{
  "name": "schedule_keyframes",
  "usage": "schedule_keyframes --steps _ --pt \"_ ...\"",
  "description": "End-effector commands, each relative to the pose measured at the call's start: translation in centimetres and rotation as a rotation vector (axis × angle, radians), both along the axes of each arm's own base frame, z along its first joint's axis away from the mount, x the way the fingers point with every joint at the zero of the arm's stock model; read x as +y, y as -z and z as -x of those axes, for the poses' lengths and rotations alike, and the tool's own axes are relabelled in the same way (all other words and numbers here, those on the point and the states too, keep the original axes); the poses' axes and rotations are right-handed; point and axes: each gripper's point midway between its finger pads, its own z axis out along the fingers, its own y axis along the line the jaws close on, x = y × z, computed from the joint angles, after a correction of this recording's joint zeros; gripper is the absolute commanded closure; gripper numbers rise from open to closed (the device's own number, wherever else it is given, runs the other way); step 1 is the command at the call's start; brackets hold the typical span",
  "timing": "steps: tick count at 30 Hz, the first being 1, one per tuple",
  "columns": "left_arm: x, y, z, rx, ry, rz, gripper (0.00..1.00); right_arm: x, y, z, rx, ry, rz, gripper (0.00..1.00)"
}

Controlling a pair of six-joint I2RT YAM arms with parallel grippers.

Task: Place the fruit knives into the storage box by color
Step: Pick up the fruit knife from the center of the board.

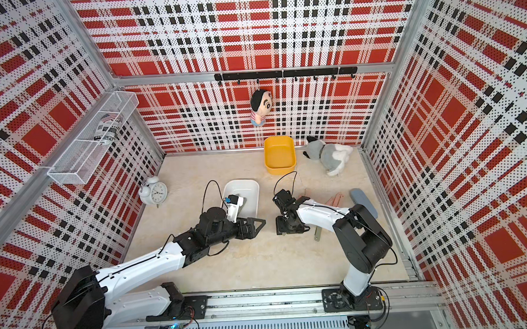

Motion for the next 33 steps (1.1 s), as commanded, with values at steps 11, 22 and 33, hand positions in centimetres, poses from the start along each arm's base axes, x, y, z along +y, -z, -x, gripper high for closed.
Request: schedule_keyframes --steps 11,22,33 --pt "1.4 3.8 1.8 0.069 -0.034 -0.132 0.01 0.5 0.2 -2.4 -0.013 -0.001 -0.009 0.32" --pt "1.2 3.8 1.9 0.060 -0.033 -0.127 0.01 0.4 1.0 -3.1 0.002 -0.005 0.006 0.33" --pt "1.1 3.8 1.8 0.054 -0.033 -0.127 0.01 0.9 0.7 -5.4 0.002 -0.084 0.080 0.39"
